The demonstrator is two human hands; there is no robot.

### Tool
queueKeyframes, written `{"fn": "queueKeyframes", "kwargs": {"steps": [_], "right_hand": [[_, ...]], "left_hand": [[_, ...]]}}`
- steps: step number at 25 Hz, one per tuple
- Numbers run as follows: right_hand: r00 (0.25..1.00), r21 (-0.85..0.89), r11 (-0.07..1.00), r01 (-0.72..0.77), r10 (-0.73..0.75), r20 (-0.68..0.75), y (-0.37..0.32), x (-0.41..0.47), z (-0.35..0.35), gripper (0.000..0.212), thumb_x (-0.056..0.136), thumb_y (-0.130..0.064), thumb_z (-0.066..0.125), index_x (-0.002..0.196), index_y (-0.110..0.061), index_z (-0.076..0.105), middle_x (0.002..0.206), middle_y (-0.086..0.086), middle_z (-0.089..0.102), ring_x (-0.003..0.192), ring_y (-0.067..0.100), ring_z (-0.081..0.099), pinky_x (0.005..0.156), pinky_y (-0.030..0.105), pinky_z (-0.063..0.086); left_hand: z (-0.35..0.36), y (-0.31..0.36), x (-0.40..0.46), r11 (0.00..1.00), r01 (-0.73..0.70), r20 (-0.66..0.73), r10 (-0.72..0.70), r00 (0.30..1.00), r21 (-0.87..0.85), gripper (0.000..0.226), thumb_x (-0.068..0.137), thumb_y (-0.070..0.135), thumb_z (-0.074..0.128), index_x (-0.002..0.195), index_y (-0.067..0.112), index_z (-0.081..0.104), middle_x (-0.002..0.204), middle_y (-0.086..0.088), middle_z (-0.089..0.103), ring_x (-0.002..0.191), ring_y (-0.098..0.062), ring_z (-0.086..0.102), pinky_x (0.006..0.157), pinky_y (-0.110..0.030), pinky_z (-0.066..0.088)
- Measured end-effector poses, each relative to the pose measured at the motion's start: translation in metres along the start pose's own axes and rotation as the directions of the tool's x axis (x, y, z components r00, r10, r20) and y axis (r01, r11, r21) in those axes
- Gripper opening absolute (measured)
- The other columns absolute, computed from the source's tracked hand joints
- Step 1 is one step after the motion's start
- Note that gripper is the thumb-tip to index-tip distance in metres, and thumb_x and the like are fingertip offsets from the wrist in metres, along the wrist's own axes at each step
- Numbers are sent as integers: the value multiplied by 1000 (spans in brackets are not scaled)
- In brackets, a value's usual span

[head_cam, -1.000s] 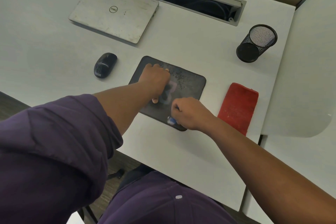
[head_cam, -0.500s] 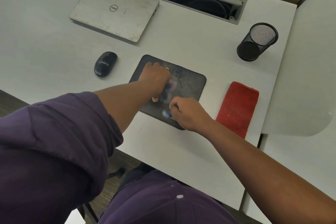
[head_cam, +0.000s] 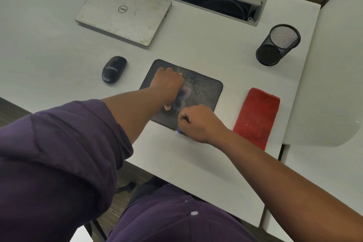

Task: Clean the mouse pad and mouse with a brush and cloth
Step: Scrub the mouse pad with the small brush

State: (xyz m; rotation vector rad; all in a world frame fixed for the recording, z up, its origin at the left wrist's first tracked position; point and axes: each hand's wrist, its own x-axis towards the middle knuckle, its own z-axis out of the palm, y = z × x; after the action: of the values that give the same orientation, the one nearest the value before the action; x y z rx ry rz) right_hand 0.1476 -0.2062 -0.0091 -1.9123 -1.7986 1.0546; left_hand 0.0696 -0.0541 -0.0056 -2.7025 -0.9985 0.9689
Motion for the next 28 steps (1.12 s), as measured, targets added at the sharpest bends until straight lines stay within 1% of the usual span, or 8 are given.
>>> {"fn": "queueKeyframes", "kwargs": {"steps": [3,6,10,13,17,20,24,28], "right_hand": [[999,51,999,19,-17,-28,-3,-4,0,22,97,-24,45,92,-25,66,74,-17,63,61,8,54,54,24,34],[998,-118,992,-42,47,40,-1,-5,1,22,86,-28,45,70,-19,56,75,-6,69,67,22,59,56,34,45],[990,-30,999,-11,7,-138,6,-15,-2,14,92,-23,45,87,-20,58,66,-11,57,60,17,51,53,29,39],[997,-87,994,-70,69,-17,8,-22,-1,16,88,-29,45,80,-19,54,69,-7,61,67,23,55,57,36,44],[980,-2,998,-60,59,-188,11,-28,1,12,92,-25,47,88,-18,56,64,-5,57,62,25,54,57,37,43],[996,-41,996,-76,74,-49,14,-29,-4,12,93,-22,47,84,-19,54,66,-10,56,66,22,55,59,37,44],[996,86,994,-61,66,-58,16,-32,-6,12,97,-22,46,96,-24,58,65,-9,57,63,17,55,59,34,42],[998,-71,996,-52,55,31,13,-28,-7,16,96,-24,41,93,-21,57,78,0,64,72,25,56,63,37,46]], "left_hand": [[1,1,0,1000,3,-13,-3,1000,-4,85,53,39,95,125,16,56,113,1,63,109,-24,53,77,-34,31],[-1,0,-1,1000,3,7,-3,1000,-23,82,49,39,97,117,17,57,109,2,62,107,-24,53,75,-34,31],[-2,0,-2,1000,-3,1,3,1000,-14,81,51,39,96,118,17,56,107,1,63,105,-24,53,75,-34,31],[-3,-1,-4,1000,-7,4,7,1000,-24,77,51,36,95,115,16,56,101,2,62,103,-23,53,74,-33,32],[-3,-2,-5,999,-6,-3,6,1000,-36,74,56,33,94,116,16,55,105,1,62,106,-23,53,76,-33,31],[-4,-2,-6,999,-7,-4,7,1000,-37,71,55,30,94,113,16,56,106,1,63,106,-24,53,75,-33,31],[-3,-1,-7,999,-18,-14,18,1000,-28,67,57,30,93,112,16,58,105,1,63,104,-23,52,76,-33,33],[-3,-1,-6,999,-21,-12,21,1000,-46,64,57,30,93,108,17,58,100,1,62,102,-23,52,75,-33,33]]}}
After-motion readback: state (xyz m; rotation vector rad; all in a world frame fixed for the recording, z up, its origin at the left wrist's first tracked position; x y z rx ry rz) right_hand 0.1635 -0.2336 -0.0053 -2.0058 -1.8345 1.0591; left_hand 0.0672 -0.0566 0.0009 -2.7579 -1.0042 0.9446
